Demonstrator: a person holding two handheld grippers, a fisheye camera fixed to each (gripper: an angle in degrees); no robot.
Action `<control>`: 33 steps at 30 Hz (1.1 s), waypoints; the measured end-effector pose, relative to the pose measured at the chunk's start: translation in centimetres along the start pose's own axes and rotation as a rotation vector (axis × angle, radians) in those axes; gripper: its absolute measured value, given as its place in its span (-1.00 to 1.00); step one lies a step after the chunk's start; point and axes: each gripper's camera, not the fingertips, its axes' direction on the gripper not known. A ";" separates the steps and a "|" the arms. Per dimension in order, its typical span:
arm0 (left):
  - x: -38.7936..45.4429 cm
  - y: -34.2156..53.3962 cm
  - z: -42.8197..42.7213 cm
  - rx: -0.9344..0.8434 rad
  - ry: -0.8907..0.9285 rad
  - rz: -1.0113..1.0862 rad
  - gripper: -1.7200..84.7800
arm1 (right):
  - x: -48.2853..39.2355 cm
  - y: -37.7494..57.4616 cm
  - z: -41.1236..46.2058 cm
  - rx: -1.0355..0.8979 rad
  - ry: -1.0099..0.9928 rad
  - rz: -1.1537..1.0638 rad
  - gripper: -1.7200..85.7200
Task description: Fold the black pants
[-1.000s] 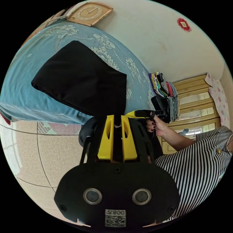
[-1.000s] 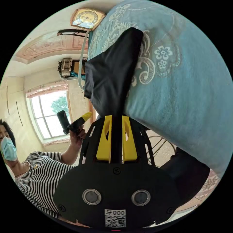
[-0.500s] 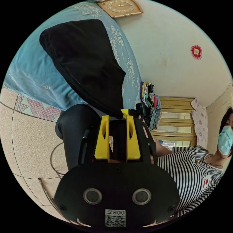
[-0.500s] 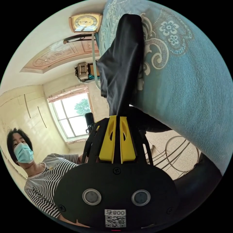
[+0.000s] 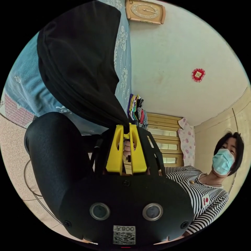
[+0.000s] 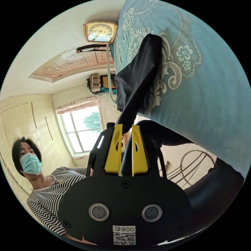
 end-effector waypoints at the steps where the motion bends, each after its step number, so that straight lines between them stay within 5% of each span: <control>1: 0.1 -0.2 -0.3 -0.001 0.004 0.002 -0.87 | 0.3 0.2 -0.2 0.015 -0.010 0.016 -0.77; 11: 0.7 -1.0 -1.1 -0.041 -0.072 0.004 -0.87 | -2.1 -2.4 5.5 -0.051 -0.095 0.023 -0.71; 19: 1.2 -0.3 -3.4 -0.034 -0.062 0.026 -0.85 | -4.3 -2.9 8.5 -0.050 -0.080 0.032 -0.85; 24: 0.4 0.9 -8.9 0.152 -0.038 0.002 -0.77 | -7.0 -3.8 9.4 -0.035 -0.135 0.022 -0.92; 33: -5.4 1.2 -14.1 0.530 0.302 -0.154 -0.60 | -12.7 -6.0 12.5 -0.036 -0.181 -0.013 -0.95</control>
